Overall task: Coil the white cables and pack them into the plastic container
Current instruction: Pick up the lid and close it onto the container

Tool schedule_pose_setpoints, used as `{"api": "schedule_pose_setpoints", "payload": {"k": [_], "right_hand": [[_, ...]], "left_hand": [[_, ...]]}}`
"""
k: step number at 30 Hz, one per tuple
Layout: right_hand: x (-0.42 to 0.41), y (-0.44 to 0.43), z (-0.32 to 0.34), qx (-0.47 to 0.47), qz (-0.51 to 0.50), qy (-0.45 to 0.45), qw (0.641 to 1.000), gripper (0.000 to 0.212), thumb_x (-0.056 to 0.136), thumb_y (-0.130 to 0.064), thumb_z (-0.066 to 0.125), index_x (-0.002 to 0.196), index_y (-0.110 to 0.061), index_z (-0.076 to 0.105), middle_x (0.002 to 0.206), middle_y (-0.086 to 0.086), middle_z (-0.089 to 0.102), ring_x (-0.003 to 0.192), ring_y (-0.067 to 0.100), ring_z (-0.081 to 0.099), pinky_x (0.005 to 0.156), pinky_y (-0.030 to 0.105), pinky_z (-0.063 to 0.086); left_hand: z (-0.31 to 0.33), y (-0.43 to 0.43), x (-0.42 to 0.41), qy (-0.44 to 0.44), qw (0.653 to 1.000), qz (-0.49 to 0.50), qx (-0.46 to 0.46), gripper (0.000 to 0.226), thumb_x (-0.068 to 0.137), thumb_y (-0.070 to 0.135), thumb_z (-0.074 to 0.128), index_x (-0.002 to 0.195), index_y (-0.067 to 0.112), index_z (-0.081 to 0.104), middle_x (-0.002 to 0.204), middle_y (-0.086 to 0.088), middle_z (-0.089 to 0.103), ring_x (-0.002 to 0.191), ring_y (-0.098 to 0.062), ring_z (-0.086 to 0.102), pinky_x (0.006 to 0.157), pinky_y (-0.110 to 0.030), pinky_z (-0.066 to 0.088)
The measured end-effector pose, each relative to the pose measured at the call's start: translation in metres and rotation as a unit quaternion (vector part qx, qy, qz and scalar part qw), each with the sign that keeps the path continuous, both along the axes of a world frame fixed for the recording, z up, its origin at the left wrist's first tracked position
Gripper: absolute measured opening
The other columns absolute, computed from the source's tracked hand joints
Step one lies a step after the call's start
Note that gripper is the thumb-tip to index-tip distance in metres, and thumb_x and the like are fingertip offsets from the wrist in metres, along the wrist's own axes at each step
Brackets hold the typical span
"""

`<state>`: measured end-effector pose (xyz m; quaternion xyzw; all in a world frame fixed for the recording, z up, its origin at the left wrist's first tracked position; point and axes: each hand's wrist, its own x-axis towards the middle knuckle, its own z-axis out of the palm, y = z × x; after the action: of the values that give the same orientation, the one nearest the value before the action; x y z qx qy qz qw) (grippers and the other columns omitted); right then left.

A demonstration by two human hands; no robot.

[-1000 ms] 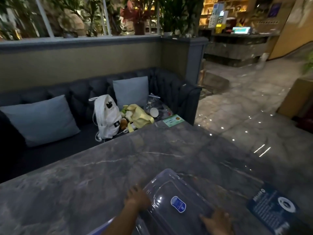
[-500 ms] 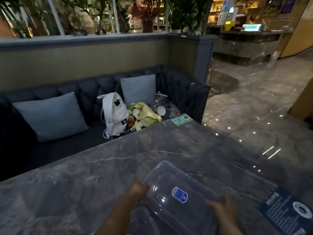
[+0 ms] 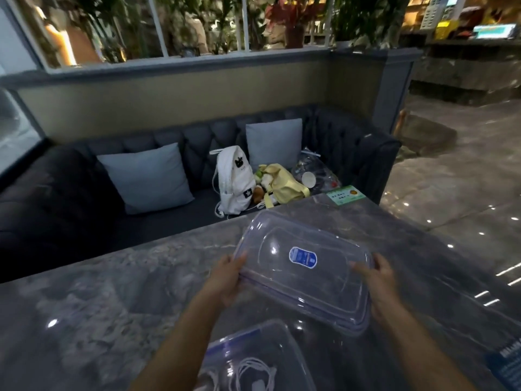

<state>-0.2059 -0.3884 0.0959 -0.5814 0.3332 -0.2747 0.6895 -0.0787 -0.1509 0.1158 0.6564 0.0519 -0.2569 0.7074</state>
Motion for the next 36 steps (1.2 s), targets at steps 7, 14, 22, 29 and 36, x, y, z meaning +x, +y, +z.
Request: {"api": "schedule_pose_setpoints", "payload": {"k": [7,14,22,29,36], "right_hand": [[0.026,0.061,0.015,0.042,0.159,-0.002,0.986,0.022,0.081,-0.003,0.061,0.097,-0.017,0.064,0.088,0.007,0.07,0.066,0.02,0.069,0.05,0.028,0.056],[0.017,0.119,-0.007,-0.01,0.258,0.046,0.965,0.027,0.084,-0.001,0.057,0.107,-0.015,0.061,0.091,0.007,0.068,0.076,0.02,0.065,0.058,0.022,0.056],[-0.01,0.132,-0.034,-0.047,0.311,0.1,0.944,0.023,0.083,-0.002,0.06,0.096,-0.021,0.065,0.086,0.003,0.07,0.068,0.012,0.067,0.064,0.029,0.057],[-0.027,0.135,-0.044,-0.043,0.305,0.101,0.946,0.03,0.082,0.0,0.059,0.095,-0.026,0.064,0.086,-0.003,0.069,0.069,0.009,0.067,0.062,0.027,0.055],[-0.028,0.138,-0.051,-0.041,0.322,0.111,0.939,0.03,0.085,-0.003,0.058,0.098,-0.03,0.062,0.094,0.004,0.069,0.083,0.023,0.067,0.079,0.041,0.054]], "left_hand": [[0.029,0.094,-0.043,-0.042,0.994,0.074,0.067,0.021,0.09,0.025,0.056,0.087,0.006,0.06,0.054,-0.005,0.062,0.038,-0.013,0.058,0.039,-0.023,0.051],[0.014,0.176,-0.108,-0.161,0.897,0.043,0.41,0.048,0.086,0.049,0.053,0.053,0.015,0.046,0.042,0.002,0.05,0.04,-0.02,0.055,0.049,-0.031,0.049],[-0.026,0.187,-0.172,-0.164,0.779,-0.028,0.604,0.06,0.091,0.058,0.03,0.084,0.009,0.065,0.093,-0.016,0.071,0.087,-0.03,0.066,0.074,-0.033,0.048],[-0.057,0.18,-0.184,-0.051,0.852,-0.018,0.521,0.048,0.093,0.05,0.032,0.113,0.013,0.055,0.114,-0.015,0.065,0.103,-0.031,0.062,0.085,-0.036,0.046],[-0.056,0.181,-0.184,-0.035,0.893,0.011,0.449,0.032,0.095,0.042,0.037,0.105,0.013,0.046,0.091,-0.003,0.051,0.065,-0.011,0.05,0.047,-0.014,0.039]]}}
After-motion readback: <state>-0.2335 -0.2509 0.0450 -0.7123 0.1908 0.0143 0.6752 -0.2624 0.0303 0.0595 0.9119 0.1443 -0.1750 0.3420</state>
